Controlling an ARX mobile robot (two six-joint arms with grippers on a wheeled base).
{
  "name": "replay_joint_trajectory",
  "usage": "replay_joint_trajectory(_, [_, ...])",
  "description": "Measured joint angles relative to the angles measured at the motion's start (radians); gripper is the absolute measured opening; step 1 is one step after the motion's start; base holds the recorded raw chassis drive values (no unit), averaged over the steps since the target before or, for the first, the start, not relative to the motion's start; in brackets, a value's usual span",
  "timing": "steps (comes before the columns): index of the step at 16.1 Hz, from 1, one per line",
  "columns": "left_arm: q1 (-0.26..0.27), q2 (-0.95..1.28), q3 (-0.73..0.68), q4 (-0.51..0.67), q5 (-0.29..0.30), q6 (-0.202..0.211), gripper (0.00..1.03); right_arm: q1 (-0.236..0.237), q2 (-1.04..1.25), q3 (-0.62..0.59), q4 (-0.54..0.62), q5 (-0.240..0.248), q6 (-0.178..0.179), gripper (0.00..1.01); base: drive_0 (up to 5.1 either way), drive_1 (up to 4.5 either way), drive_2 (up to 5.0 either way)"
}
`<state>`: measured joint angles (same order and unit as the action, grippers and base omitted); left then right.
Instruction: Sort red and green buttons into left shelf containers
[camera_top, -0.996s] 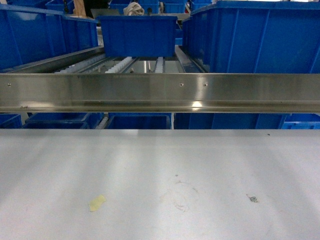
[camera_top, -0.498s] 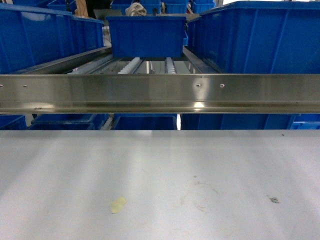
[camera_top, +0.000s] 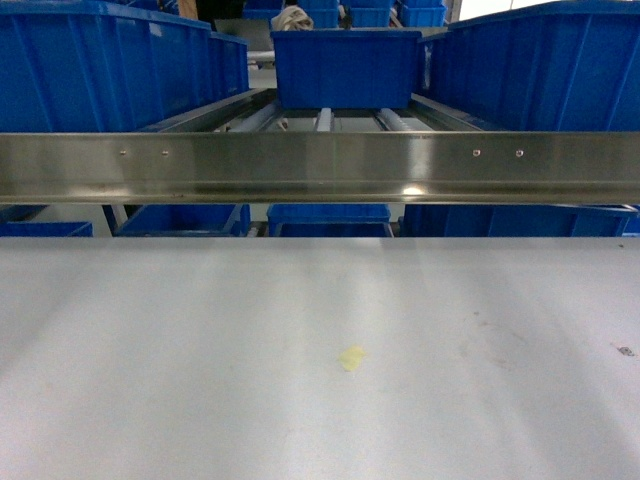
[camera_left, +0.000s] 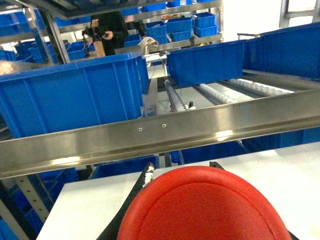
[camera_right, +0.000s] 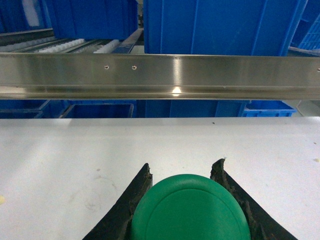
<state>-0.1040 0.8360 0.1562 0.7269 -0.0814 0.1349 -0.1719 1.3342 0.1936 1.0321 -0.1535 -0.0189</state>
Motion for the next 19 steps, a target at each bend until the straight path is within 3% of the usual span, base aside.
replay_joint_trajectory(19, [-0.003,0.0,0.0,-0.002,0.0,0.0,0.25,-0.005,0.0,-0.003,0.0,0.003,0.0,0.31,-5.1,2.33,2.3])
